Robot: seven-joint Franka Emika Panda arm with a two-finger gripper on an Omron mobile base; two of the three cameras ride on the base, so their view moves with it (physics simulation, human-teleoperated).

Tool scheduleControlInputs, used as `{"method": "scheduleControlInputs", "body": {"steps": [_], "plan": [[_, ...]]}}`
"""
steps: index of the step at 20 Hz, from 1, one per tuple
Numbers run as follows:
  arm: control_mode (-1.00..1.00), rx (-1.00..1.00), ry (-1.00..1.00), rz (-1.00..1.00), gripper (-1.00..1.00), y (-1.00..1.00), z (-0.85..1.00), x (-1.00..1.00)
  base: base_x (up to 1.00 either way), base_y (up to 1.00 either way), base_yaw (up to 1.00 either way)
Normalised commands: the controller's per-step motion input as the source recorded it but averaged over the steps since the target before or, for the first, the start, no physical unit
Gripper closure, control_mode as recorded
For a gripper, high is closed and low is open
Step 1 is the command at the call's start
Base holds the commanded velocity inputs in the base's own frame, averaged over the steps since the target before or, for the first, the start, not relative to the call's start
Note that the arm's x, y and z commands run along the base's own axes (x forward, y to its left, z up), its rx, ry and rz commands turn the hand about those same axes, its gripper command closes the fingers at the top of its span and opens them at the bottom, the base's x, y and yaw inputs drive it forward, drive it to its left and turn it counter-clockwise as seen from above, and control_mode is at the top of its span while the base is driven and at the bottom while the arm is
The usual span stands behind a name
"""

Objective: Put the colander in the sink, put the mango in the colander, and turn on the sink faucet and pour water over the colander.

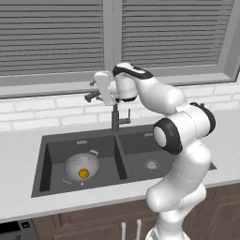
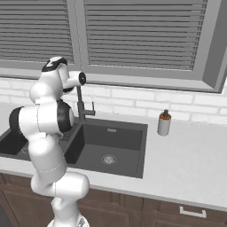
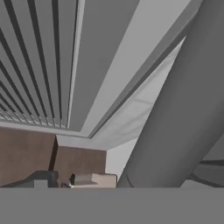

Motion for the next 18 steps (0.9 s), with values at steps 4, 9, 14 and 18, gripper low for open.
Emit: {"method": "scheduleControlInputs", "body": {"steps": [4, 9, 14, 18], "plan": [[-1.0, 0.0, 0.0, -0.05, -1.0, 0.25, -0.11, 0.0, 0.0, 0.0, 0.0], [-1.0, 0.03, 0.0, -0.04, -1.0, 0.13, -0.07, 0.01, 0.0, 0.0, 0.0], [-1.0, 0.01, 0.0, -0.06, -1.0, 0.07, 0.0, 0.0, 0.0, 0.0, 0.0], [-1.0, 0.0, 0.0, -0.07, -1.0, 0.14, -0.06, 0.08, 0.0, 0.0, 0.0]]}}
